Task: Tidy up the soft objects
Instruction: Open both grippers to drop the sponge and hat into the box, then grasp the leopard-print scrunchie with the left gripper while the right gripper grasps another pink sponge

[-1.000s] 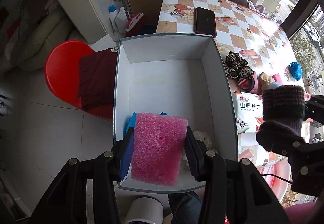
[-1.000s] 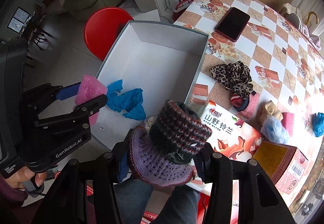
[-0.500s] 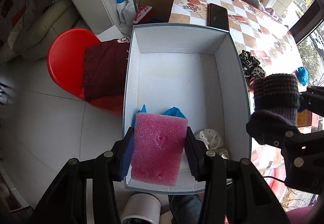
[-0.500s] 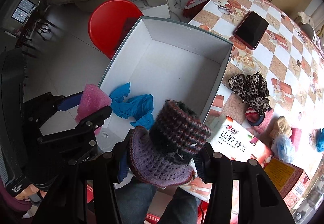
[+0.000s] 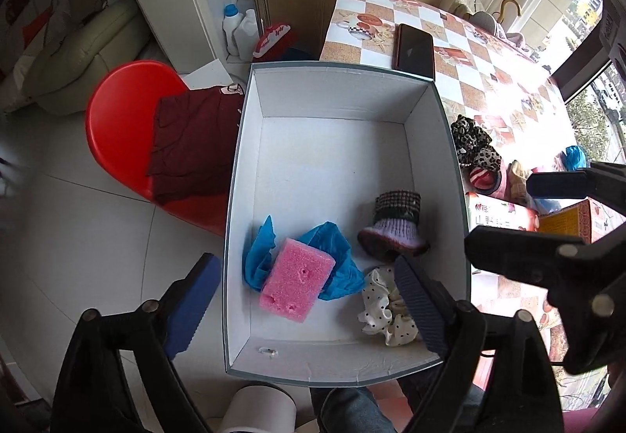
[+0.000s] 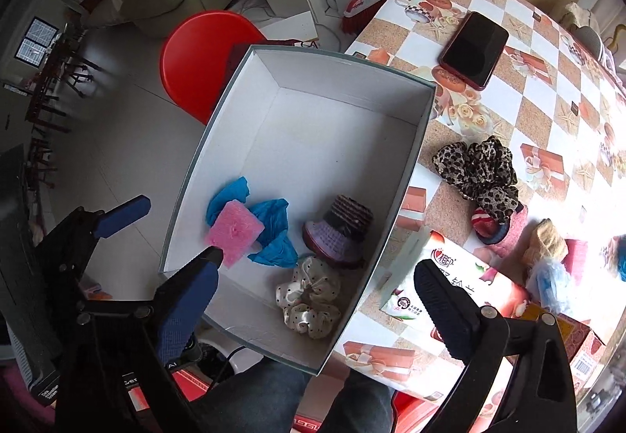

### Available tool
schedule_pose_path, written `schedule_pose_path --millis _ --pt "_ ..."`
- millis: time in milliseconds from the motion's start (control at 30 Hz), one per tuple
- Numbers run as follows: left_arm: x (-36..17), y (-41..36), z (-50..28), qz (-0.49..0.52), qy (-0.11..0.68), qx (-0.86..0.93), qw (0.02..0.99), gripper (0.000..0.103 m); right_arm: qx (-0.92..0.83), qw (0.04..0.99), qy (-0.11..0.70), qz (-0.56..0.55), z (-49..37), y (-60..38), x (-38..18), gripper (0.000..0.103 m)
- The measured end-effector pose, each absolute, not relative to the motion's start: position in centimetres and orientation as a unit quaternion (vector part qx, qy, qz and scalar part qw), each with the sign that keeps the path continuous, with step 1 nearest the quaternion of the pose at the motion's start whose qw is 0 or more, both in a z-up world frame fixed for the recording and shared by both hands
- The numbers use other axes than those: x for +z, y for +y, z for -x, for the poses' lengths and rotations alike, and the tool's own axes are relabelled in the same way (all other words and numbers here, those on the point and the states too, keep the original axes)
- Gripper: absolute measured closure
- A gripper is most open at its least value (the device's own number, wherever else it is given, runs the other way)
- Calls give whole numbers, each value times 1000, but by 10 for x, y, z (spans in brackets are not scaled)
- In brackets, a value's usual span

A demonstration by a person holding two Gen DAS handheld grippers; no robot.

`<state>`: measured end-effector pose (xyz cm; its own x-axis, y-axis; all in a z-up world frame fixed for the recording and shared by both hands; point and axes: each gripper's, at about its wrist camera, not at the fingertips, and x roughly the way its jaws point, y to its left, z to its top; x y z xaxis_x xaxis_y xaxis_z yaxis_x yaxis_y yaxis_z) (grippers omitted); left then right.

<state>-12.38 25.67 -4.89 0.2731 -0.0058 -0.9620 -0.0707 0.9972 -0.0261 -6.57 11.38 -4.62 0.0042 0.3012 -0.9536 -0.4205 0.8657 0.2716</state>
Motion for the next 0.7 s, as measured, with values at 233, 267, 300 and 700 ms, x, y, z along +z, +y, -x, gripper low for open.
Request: schedule_pose_path --millis 233,267,300,700 --pt "-27 226 94 30 588 -32 807 0 199 729 654 -27 47 39 -11 2" --pt "-21 215 86 22 586 -45 809 0 189 734 651 -41 45 22 -3 2" --pt "-16 202 78 10 583 -56 811 0 177 740 647 -52 42 4 5 2" --pt "-74 43 -46 -112 653 -137 736 0 -11 757 645 -104 11 -212 -5 1"
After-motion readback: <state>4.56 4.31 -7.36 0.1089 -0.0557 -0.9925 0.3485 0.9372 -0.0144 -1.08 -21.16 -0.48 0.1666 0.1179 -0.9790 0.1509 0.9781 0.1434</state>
